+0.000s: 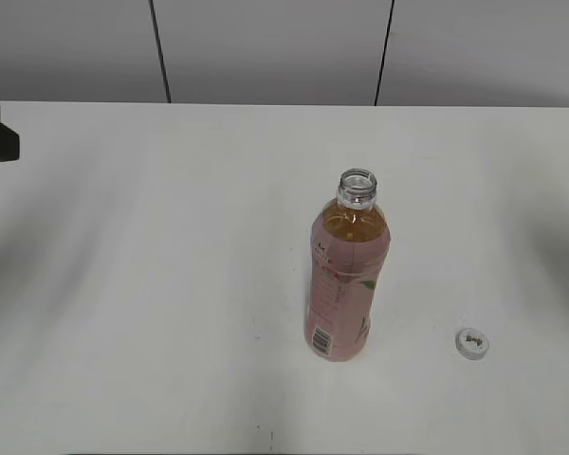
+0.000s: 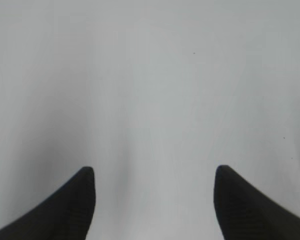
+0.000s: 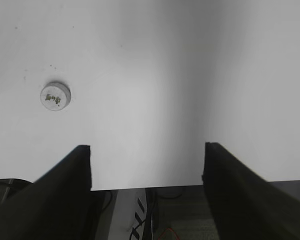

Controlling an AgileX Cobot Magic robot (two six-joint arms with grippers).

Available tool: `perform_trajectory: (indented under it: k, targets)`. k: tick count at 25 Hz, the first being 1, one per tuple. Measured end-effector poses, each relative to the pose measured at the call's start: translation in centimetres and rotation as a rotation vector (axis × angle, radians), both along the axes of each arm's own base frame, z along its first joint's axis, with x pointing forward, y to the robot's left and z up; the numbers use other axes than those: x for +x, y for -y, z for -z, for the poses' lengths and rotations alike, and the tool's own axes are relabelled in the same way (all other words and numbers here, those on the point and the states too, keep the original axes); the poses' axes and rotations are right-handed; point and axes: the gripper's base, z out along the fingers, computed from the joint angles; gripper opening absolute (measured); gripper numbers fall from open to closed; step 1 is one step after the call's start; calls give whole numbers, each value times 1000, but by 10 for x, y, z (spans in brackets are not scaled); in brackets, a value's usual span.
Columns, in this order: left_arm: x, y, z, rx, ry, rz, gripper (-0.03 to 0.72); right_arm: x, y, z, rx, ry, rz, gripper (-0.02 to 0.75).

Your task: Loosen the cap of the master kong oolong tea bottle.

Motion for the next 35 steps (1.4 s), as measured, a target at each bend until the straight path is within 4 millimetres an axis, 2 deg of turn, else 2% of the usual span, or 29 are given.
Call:
perform_trajectory:
  k: [9, 15, 17, 20, 27, 30, 35]
  targets:
    - [-48, -9, -36, 46, 79, 25, 445, -35, 1, -34, -20, 124, 25, 524]
    - [-70, -14, -45, 63, 84, 28, 439, -62, -3, -60, 9, 209, 47, 524]
    - [-83, -16, -51, 70, 98, 28, 439, -72, -3, -69, 11, 251, 50, 524]
    - [-96, -20, -52, 93, 77, 29, 438, -90, -4, -75, 13, 298, 54, 524]
    - [-131, -30, -56, 154, 53, 15, 422, -143, -6, -72, 11, 386, 56, 501]
    - [-147, -33, -50, 156, 41, 12, 419, -168, -6, -68, 5, 439, 55, 463]
    - [-176, -38, -29, 157, 31, 7, 417, -194, -7, -54, 2, 479, 55, 394]
